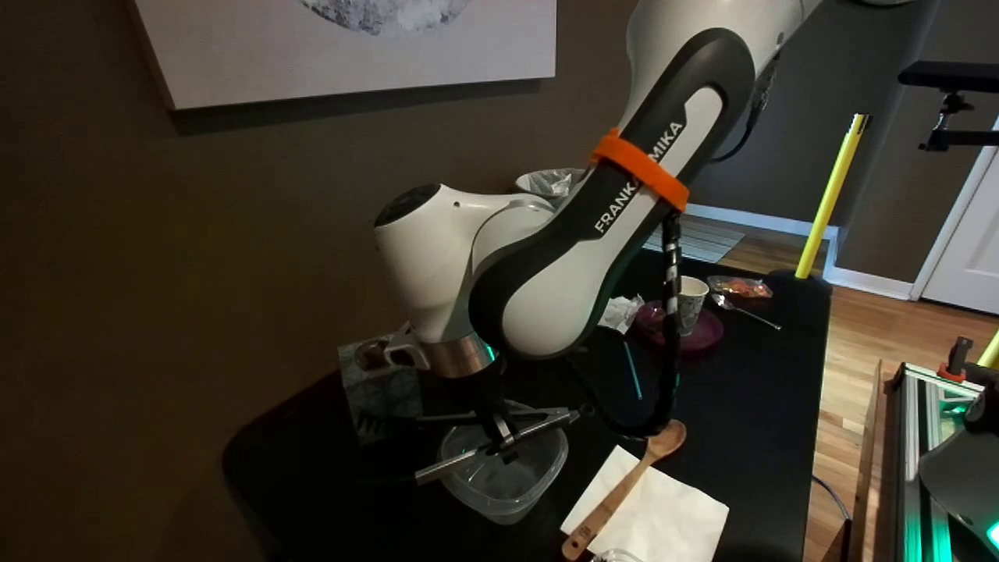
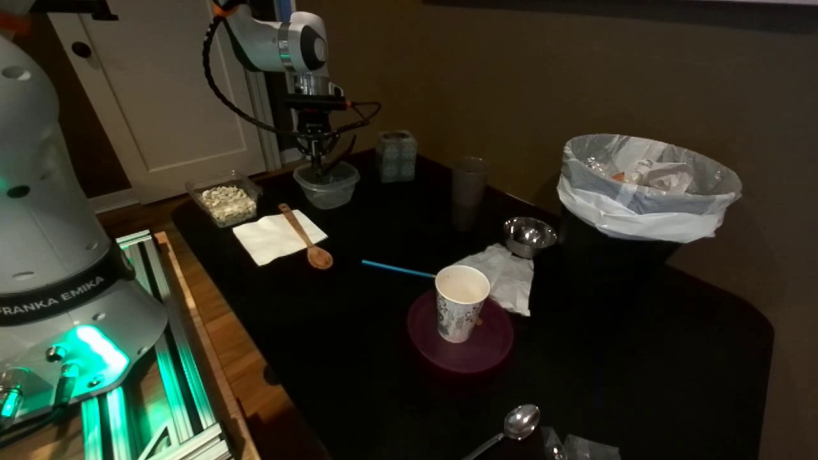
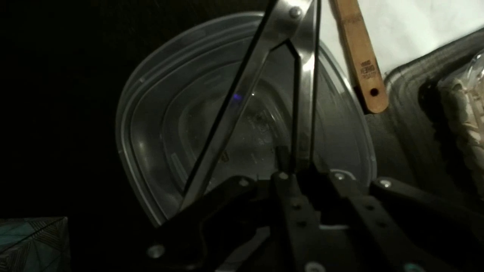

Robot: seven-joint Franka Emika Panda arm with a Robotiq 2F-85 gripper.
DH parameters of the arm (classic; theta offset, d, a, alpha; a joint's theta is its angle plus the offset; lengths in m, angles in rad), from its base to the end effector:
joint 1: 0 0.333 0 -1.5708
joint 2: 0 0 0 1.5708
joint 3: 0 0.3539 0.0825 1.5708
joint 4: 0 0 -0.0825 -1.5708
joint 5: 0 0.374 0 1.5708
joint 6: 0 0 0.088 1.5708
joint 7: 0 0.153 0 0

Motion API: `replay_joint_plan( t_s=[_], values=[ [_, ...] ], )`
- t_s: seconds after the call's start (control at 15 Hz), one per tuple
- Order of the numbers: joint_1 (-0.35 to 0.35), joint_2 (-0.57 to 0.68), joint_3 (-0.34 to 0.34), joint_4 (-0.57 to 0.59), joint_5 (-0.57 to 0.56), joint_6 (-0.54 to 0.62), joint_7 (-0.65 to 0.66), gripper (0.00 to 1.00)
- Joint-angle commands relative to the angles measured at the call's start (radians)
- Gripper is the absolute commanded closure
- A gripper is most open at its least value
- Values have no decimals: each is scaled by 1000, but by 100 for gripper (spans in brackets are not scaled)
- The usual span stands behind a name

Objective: Put the tongs on the transparent bowl

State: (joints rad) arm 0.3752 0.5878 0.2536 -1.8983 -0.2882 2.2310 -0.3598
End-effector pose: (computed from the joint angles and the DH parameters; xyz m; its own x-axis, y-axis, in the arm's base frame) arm 0.5055 0.3404 0.1749 0.3779 0.8976 -0.2270 0.9171 -0.3965 -0.0411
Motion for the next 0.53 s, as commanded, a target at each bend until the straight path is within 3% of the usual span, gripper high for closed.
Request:
replay_joint_plan(
  t_s=[0.0, 0.4, 0.47],
  values=[
    [-12, 36, 6, 37, -12, -36, -22, 97],
    [-18, 58, 9, 40, -4, -35, -22, 97],
    [-17, 57, 10, 40, -3, -36, -22, 74]
  ],
)
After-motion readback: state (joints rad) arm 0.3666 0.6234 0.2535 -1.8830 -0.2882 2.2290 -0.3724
